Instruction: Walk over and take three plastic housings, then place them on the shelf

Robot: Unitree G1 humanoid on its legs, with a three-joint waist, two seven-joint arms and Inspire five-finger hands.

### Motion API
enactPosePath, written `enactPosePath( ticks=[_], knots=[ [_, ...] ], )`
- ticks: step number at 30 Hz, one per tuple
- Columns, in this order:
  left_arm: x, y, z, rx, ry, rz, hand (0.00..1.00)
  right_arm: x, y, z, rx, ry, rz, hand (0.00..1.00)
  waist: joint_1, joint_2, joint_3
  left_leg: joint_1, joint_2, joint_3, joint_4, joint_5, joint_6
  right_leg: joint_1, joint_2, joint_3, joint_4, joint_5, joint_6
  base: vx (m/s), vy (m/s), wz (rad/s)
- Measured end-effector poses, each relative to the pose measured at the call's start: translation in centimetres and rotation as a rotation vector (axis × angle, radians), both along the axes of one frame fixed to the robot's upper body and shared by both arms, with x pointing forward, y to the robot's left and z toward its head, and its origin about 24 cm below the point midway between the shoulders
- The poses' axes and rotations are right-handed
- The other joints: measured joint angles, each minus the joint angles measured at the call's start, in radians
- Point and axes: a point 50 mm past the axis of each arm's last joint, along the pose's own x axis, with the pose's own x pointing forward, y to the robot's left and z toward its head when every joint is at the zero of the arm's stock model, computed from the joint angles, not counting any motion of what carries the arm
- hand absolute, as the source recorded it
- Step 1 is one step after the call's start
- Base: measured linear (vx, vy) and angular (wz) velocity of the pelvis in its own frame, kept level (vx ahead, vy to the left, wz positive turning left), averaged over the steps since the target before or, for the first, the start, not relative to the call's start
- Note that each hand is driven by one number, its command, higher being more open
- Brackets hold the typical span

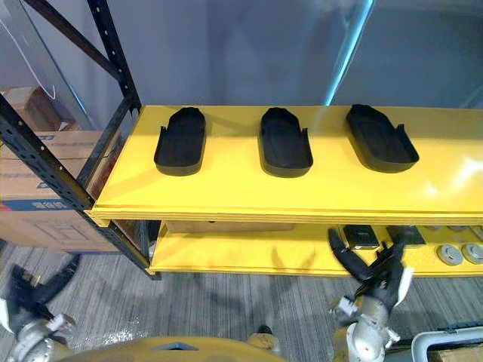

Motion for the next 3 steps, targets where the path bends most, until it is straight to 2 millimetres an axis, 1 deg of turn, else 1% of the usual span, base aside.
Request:
enactPosePath(
  ticks=[2, 3],
  knots=[
    [-0.8, -1.3, -2.2, -0.100, 0.116, -0.046, 1.00, -0.3, 0.5, -1.6, 0.061, 0.071, 0.019, 1.00, 0.002, -0.001, -0.002, 0.007, 0.003, 0.019, -0.001, -0.005, -0.005, 0.008, -0.001, -0.004, 0.000, 0.000, 0.000, 0.00, -0.002, 0.05],
    [-1.9, -2.5, -4.0, -0.143, 0.267, -0.130, 1.00, -0.5, 1.1, -2.8, 0.101, 0.124, 0.042, 1.00, 0.004, -0.004, -0.008, 0.013, 0.005, 0.030, -0.002, -0.011, -0.001, 0.012, -0.001, -0.004, 0.000, -0.002, -0.002, 0.00, 0.000, 0.00]
  ],
)
